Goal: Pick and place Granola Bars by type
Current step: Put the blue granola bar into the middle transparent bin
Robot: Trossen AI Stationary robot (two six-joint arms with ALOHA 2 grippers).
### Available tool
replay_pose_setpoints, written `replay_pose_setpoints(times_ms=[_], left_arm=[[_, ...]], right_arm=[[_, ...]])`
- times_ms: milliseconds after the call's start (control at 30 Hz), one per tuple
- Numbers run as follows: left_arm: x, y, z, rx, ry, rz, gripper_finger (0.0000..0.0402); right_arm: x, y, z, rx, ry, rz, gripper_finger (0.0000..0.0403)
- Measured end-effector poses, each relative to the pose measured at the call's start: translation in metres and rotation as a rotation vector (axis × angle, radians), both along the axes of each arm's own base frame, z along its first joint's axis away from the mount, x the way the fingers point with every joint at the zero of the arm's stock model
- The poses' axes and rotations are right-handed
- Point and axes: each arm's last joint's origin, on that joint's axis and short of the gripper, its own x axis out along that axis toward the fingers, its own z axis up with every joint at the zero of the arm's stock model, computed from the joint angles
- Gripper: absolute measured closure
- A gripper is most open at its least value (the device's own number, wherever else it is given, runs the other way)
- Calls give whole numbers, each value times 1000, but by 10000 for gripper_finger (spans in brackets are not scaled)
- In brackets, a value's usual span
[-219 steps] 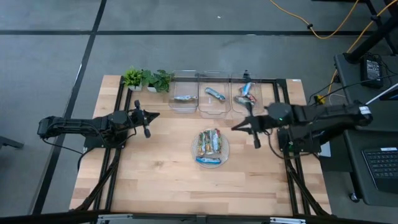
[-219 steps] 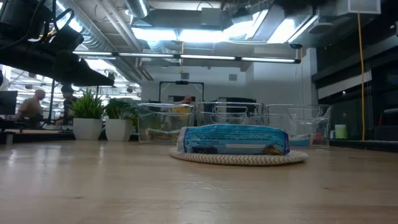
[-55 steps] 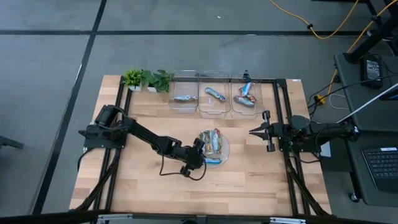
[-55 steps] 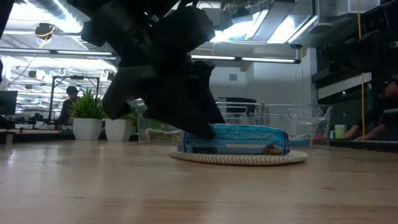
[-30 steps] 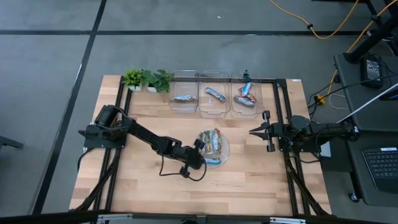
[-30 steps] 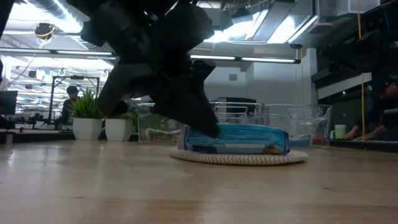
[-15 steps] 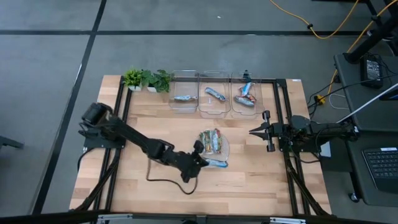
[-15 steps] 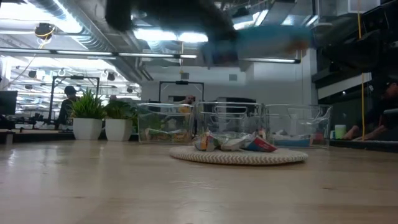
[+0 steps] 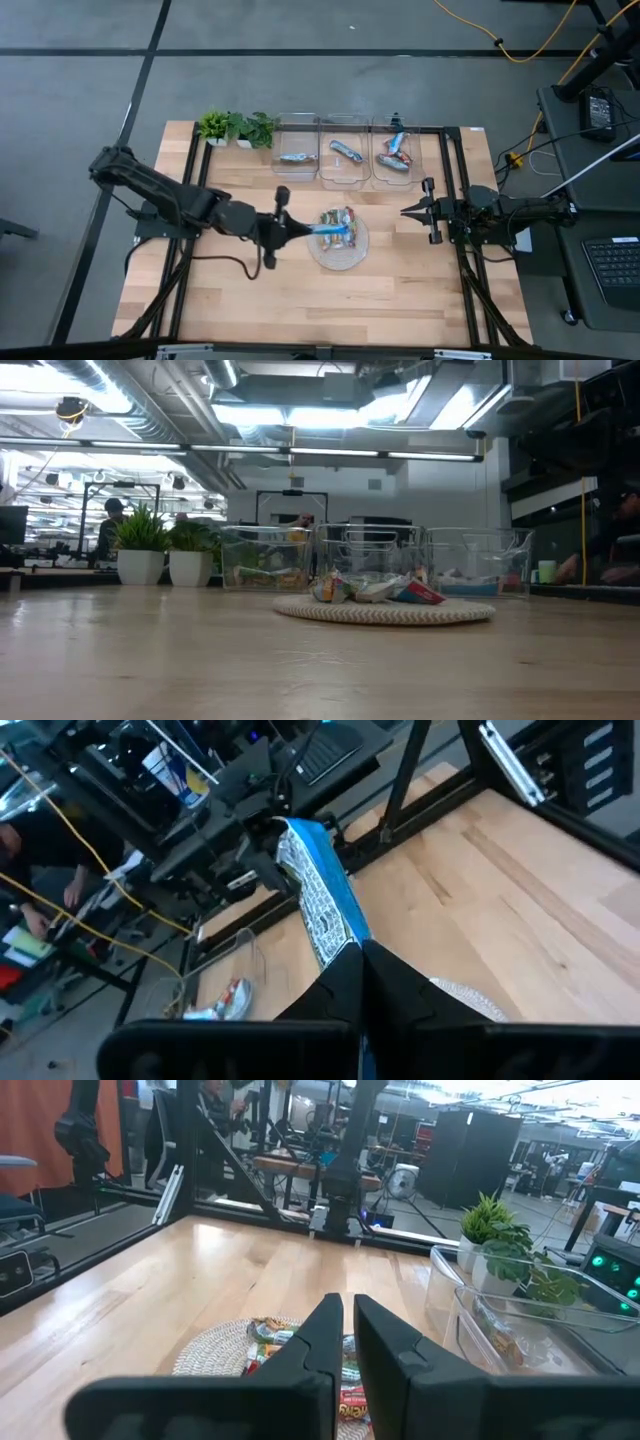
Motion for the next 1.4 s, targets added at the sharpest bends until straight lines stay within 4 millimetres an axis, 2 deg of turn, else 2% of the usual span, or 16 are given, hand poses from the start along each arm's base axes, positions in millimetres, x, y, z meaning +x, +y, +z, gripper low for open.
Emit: replay_pose_setpoints(times_ms=[267, 433, 633, 833, 967, 1133, 1400], left_arm=[[-9, 5, 4, -11, 8, 93, 399], [-10, 21, 16, -1, -4, 197, 400], [-8, 53, 57, -9, -13, 303, 400], [-11, 100, 109, -35, 7, 448, 400], [-8, 129, 127, -85, 18, 509, 399], [8, 161, 130, -131, 42, 553, 400], [55, 202, 100, -178, 162, 572, 399]], right_arm=[[0, 0, 0, 0, 0, 0, 369], [0, 0, 0, 0, 0, 0, 369], [0, 0, 0, 0, 0, 0, 369], [0, 0, 0, 0, 0, 0, 369], [0, 0, 0, 0, 0, 0, 369], [0, 0, 0, 0, 0, 0, 369], [0, 0, 0, 0, 0, 0, 369]])
